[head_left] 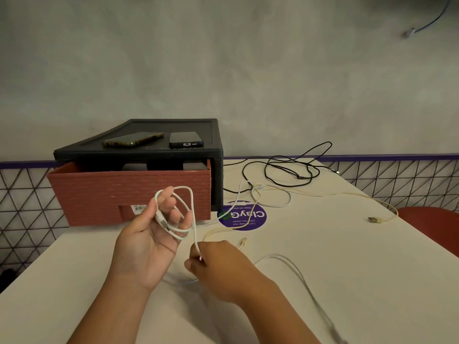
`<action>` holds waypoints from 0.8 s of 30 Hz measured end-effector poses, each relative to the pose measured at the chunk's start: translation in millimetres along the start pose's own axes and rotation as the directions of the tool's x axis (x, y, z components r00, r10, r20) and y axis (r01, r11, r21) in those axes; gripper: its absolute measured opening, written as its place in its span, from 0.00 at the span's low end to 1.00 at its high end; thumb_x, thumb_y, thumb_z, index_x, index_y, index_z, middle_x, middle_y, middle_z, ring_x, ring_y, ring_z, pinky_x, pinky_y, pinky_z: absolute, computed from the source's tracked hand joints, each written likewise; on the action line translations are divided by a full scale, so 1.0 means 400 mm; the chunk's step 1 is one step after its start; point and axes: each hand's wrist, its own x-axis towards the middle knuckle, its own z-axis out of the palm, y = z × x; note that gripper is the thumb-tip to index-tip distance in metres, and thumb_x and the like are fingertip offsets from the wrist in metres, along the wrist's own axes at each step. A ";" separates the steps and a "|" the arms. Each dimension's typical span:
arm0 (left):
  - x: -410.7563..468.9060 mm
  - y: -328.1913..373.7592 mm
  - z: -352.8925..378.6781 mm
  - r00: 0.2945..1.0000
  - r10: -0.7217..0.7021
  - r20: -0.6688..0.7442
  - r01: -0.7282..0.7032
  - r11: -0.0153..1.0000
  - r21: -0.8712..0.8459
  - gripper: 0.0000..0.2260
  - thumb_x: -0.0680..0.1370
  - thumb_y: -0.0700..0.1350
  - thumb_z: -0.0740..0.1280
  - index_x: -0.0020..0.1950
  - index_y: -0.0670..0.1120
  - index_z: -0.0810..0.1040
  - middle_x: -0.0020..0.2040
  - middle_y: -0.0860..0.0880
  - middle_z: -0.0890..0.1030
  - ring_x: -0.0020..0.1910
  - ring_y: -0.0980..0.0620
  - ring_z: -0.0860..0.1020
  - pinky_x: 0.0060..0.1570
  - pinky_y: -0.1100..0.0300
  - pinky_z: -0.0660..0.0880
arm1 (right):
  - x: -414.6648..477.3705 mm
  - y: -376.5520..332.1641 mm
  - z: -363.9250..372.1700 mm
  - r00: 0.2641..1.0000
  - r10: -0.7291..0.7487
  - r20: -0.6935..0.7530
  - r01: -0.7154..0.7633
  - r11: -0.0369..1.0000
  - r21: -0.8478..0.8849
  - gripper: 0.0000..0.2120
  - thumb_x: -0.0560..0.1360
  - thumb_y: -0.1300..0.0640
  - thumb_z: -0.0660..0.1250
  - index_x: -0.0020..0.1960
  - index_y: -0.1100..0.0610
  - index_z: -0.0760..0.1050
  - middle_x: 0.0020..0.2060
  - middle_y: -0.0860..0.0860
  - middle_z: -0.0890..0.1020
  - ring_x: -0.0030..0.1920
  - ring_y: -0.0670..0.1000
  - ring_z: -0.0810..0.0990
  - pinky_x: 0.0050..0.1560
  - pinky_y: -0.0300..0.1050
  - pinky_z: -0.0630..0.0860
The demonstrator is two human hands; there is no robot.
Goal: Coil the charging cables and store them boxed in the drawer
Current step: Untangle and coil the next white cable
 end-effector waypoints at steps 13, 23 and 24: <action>-0.003 0.011 0.032 0.986 0.003 -0.167 -0.006 1.000 -0.016 0.12 0.63 0.45 0.70 0.42 0.41 0.84 0.42 0.52 0.84 0.32 0.60 0.81 0.35 0.62 0.80 | -0.015 -0.010 -0.006 0.997 -0.022 0.074 0.024 0.999 -0.022 0.11 0.77 0.50 0.60 0.51 0.58 0.74 0.50 0.58 0.79 0.51 0.57 0.74 0.43 0.45 0.67; 0.000 -0.024 0.030 0.954 0.242 -0.174 -0.085 0.781 0.619 0.17 0.82 0.39 0.53 0.71 0.47 0.62 0.39 0.50 0.85 0.46 0.51 0.82 0.46 0.61 0.76 | -0.018 -0.040 0.001 0.987 -0.154 0.032 0.156 0.986 -0.066 0.10 0.78 0.53 0.60 0.41 0.57 0.70 0.45 0.60 0.79 0.46 0.60 0.73 0.38 0.46 0.65; -0.002 -0.031 0.030 0.958 0.248 -0.140 -0.090 0.730 0.677 0.17 0.82 0.39 0.53 0.71 0.50 0.61 0.40 0.51 0.85 0.47 0.51 0.81 0.44 0.63 0.77 | -0.018 -0.041 -0.004 0.985 -0.170 0.011 0.170 0.984 -0.062 0.12 0.78 0.53 0.60 0.37 0.56 0.66 0.43 0.59 0.78 0.43 0.60 0.71 0.36 0.47 0.63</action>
